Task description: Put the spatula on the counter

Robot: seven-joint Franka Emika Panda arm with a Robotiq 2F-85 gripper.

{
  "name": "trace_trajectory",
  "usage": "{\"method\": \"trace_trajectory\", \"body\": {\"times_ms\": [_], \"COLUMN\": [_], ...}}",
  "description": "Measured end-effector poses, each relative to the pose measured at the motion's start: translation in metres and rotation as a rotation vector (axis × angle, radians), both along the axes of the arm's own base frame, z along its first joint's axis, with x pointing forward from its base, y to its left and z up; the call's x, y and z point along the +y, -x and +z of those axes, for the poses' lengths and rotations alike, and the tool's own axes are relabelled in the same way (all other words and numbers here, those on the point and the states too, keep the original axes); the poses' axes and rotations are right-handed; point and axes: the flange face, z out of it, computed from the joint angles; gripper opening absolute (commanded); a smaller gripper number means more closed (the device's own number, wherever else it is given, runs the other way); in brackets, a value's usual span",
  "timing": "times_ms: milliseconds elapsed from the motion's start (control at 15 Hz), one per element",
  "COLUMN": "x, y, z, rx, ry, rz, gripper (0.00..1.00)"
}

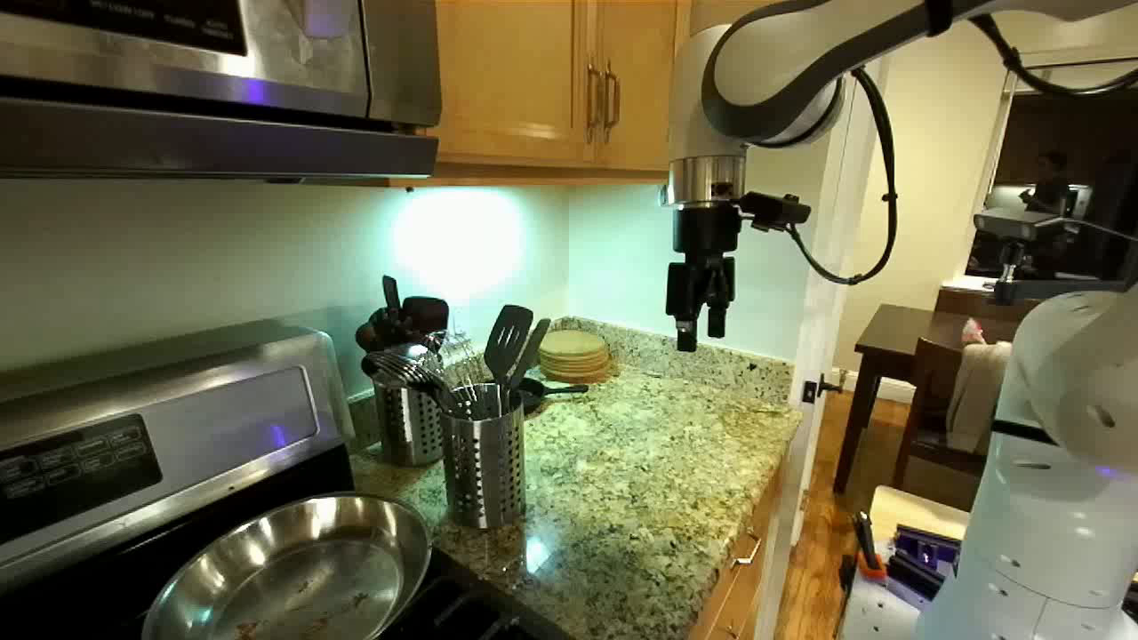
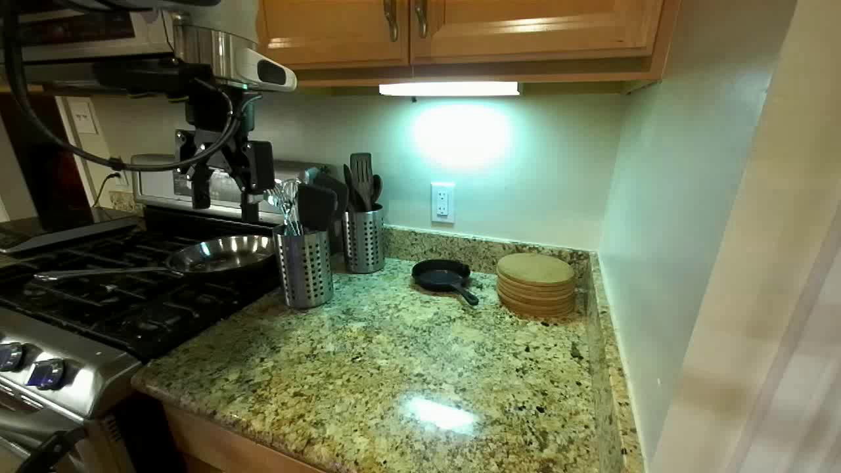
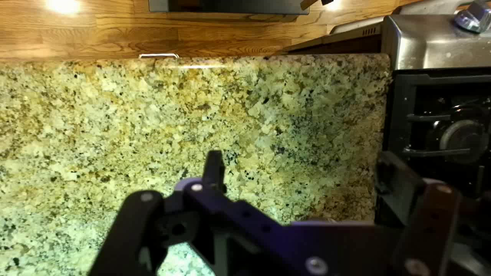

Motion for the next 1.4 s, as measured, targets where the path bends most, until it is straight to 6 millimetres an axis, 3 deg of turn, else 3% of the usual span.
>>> {"method": "trace_trajectory", "body": {"times_ms": [867, 1400], "x": [0.001, -0.001], "y": [-0.005, -0.063], "z": [0.001, 0.007], "rx": [-0.028, -0.137], "ry": [0.014, 0.049], "rz": [-0.002, -0.091], "gripper": [1.0, 1.0]}}
